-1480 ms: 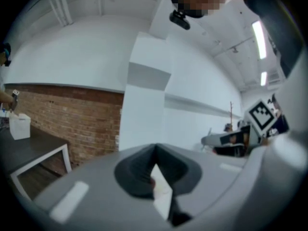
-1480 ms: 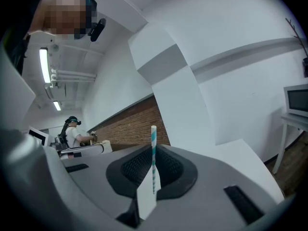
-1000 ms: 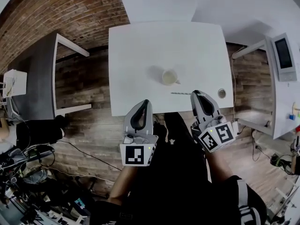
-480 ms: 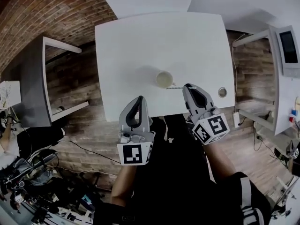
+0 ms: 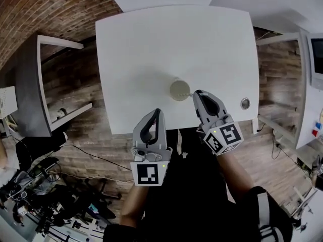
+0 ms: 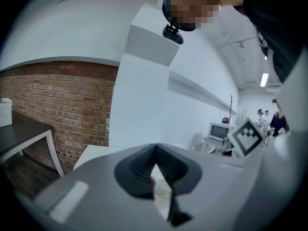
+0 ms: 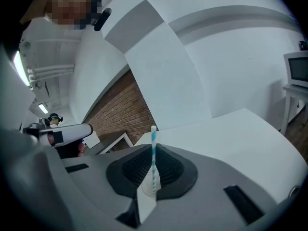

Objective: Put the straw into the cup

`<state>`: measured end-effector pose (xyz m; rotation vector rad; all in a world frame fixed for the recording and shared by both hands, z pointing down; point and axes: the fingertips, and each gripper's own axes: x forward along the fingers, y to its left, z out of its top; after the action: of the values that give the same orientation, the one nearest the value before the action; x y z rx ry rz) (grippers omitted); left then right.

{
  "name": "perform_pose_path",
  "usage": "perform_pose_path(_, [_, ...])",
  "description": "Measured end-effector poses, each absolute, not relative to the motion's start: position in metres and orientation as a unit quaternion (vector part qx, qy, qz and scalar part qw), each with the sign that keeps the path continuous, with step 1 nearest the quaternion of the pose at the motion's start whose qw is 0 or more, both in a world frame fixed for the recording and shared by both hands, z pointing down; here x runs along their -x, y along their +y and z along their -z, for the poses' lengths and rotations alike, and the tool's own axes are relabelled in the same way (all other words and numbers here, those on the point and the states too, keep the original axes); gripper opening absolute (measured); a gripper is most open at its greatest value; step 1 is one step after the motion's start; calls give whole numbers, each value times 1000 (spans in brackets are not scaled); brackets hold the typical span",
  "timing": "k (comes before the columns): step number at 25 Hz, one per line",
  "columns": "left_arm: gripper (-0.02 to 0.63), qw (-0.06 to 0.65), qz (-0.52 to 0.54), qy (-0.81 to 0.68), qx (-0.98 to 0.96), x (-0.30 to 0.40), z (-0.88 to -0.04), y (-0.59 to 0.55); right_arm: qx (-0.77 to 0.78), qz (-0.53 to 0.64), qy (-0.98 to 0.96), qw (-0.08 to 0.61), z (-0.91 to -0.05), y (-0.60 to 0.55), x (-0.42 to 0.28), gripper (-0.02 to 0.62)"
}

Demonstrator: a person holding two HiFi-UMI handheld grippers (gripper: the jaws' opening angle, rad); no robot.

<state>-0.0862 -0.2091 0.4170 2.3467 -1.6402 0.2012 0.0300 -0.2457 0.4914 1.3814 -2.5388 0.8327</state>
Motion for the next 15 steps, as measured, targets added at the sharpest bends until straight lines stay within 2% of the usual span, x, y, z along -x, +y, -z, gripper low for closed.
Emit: perform_pose_path(15, [5,157,-80,-569,-804,73,-447,-215,-441,-310,-838,85,-537,-250,-28,23])
